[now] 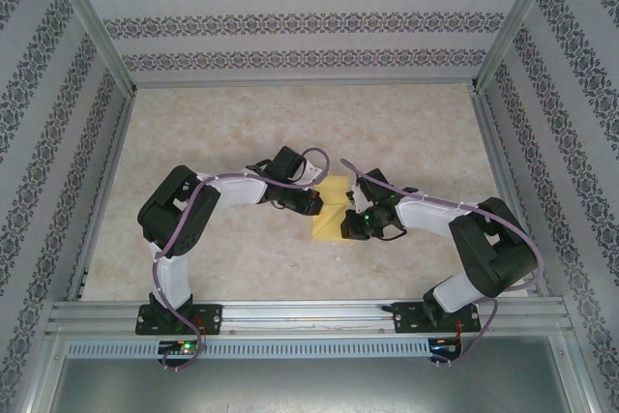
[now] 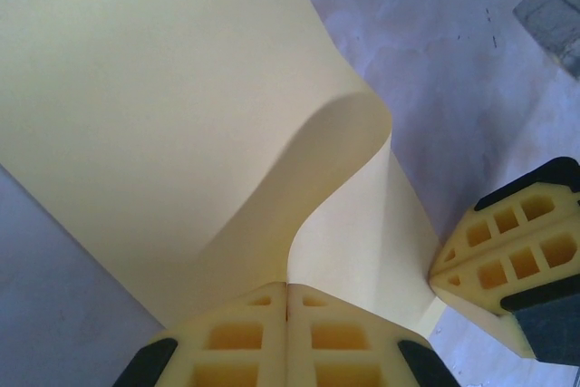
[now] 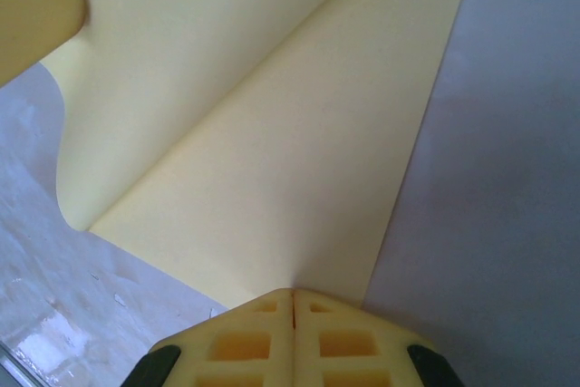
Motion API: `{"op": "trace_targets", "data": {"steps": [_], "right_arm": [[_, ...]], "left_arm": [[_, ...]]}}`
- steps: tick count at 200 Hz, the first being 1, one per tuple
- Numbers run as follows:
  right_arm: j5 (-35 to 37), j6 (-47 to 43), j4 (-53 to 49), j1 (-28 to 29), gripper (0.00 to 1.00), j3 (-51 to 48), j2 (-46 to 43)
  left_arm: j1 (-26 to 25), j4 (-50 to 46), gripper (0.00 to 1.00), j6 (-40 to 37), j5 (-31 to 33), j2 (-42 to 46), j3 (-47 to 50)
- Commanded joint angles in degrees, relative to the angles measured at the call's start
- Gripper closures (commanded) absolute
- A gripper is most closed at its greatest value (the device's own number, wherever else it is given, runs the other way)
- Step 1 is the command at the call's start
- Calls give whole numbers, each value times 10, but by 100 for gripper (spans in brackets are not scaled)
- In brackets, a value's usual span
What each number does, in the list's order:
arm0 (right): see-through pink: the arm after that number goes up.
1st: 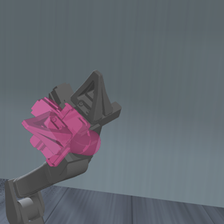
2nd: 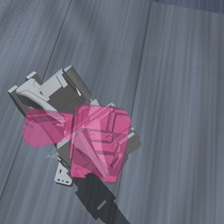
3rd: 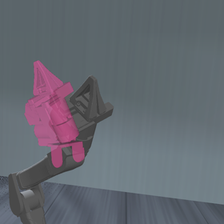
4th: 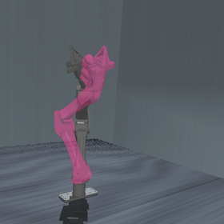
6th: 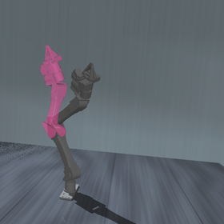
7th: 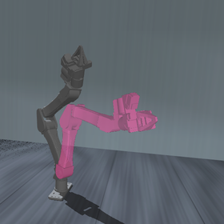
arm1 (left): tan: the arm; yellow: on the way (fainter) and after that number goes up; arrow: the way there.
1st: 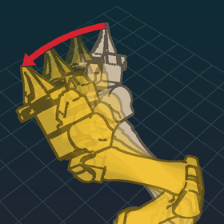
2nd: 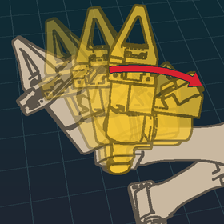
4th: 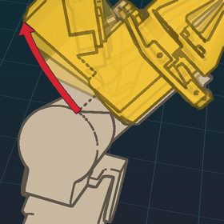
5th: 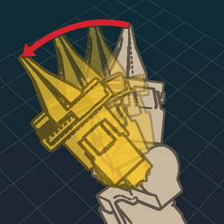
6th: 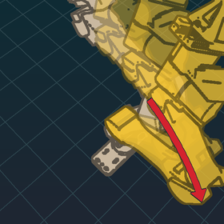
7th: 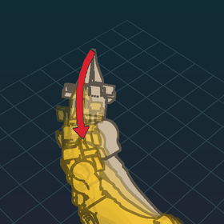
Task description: Fold a paper plane with a square sheet of paper (fold left side to right side)
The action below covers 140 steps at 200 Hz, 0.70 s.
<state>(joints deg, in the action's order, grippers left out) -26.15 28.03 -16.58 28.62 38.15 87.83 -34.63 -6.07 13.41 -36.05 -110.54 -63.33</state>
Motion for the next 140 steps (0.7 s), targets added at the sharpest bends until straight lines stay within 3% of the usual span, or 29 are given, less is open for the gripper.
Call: {"op": "trace_targets", "data": {"steps": [1,140], "right_arm": [[37,-11,-31,-4,100,0,15],[19,-6,-25,-6,100,0,6]], "left_arm": [[4,-16,100,-17,-11,-13,-14],[4,-21,100,-25,17,-29,-13]]}}
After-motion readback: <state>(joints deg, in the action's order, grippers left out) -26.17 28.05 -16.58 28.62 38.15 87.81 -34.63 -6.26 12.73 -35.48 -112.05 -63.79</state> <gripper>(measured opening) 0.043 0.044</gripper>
